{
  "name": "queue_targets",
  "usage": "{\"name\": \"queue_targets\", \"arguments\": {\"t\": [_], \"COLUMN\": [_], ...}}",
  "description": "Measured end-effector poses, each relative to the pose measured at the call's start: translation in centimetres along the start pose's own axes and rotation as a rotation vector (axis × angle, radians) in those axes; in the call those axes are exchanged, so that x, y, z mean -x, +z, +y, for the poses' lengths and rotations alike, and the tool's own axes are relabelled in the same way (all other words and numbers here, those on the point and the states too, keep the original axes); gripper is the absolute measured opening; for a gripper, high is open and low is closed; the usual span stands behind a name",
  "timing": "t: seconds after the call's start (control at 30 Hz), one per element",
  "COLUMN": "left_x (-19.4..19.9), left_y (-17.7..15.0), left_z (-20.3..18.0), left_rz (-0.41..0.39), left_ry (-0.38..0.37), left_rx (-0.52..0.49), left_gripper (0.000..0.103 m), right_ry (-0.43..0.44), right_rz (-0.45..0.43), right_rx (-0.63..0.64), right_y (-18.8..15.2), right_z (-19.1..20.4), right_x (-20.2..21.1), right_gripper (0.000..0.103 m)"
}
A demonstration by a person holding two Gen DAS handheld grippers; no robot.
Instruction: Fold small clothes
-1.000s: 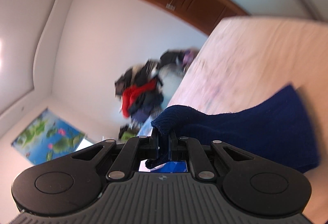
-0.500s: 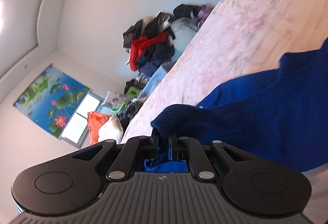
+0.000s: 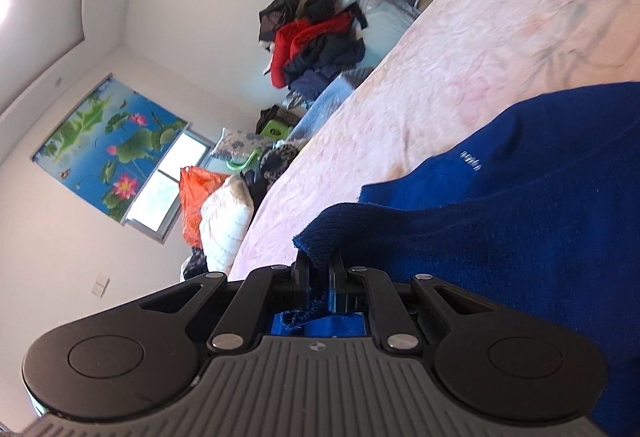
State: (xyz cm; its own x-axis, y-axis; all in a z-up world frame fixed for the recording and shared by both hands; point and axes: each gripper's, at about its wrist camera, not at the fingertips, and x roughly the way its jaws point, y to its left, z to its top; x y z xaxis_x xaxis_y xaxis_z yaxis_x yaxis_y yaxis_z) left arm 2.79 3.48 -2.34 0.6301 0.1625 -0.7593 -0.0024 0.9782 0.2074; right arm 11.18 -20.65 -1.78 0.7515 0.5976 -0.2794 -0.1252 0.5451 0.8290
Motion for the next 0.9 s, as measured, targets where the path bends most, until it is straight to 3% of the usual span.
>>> {"name": "queue_targets", "arguments": {"t": [0.63,0.9], "left_x": [-0.5,-0.7], "left_y": [-0.2,-0.7], "left_z": [4.7,6.0], "left_rz": [0.012,0.024], "left_ry": [0.067,0.079], "left_rx": [0.071,0.094], "left_gripper": [0.089,0.089], "right_ry": [-0.031,-0.071], "right_rz": [0.186,0.213], "right_rx": [0.084,0.085], "right_y": [-3.7,-4.9], "right_z": [5.4,5.4], "right_x": [-11.3,-13.4], "right_gripper": [0.012,0.012]}}
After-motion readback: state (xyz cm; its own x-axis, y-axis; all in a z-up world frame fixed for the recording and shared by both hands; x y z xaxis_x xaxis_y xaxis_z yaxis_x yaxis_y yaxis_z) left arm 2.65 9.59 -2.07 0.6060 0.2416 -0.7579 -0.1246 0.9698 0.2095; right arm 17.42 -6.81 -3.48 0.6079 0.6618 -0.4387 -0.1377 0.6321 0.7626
